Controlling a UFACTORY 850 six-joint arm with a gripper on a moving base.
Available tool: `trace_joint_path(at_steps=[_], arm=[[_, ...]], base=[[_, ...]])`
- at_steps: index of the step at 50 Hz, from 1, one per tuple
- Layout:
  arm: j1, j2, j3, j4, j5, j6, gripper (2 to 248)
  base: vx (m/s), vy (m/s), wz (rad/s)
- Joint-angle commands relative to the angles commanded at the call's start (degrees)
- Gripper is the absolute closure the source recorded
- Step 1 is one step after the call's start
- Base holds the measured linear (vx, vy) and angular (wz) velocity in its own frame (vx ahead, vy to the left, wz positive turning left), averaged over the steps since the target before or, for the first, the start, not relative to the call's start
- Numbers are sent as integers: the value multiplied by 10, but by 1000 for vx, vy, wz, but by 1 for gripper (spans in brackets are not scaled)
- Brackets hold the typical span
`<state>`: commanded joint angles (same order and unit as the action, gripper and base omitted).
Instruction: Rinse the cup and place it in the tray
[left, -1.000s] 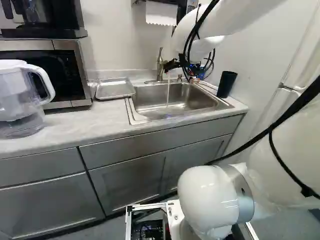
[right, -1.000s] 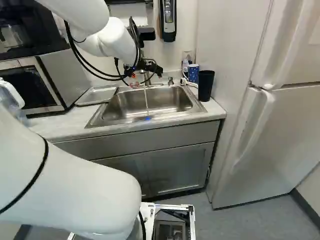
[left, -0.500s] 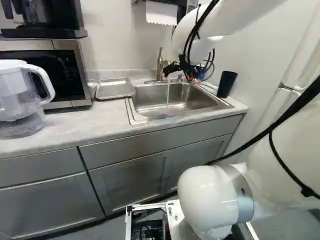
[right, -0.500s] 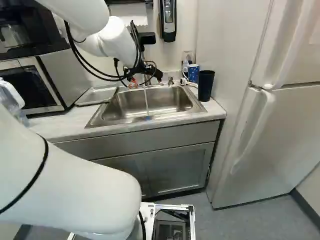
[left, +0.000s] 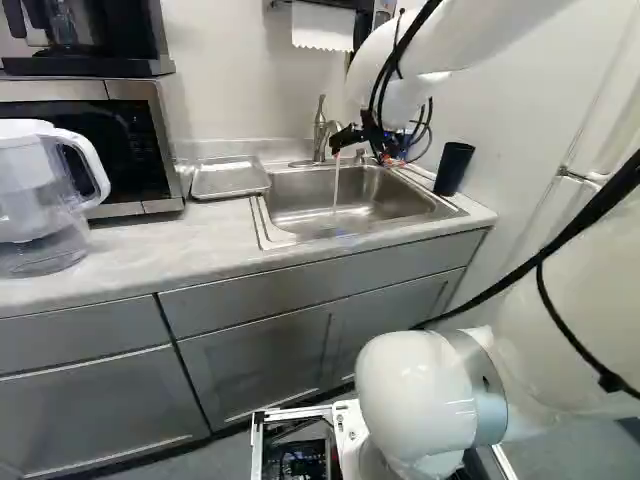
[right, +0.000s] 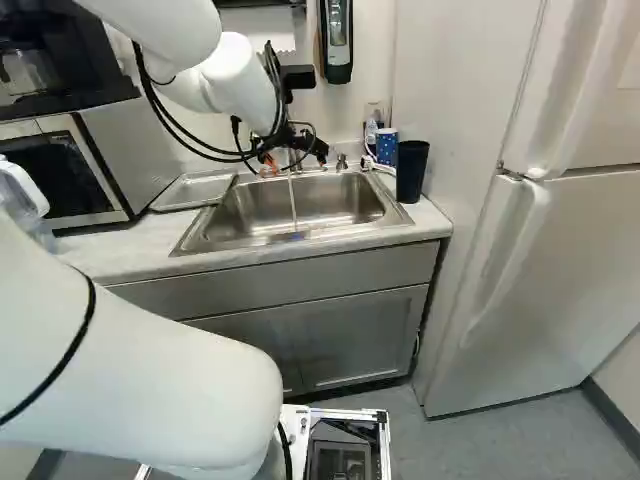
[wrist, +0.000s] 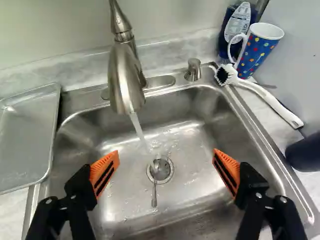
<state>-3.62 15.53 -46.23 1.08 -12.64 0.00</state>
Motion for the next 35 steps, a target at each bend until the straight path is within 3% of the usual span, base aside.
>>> trace_joint_path(at_steps=[35], arm=[[-72, -9, -7, 0, 2, 0, 3]], base=[[0, 0, 0]])
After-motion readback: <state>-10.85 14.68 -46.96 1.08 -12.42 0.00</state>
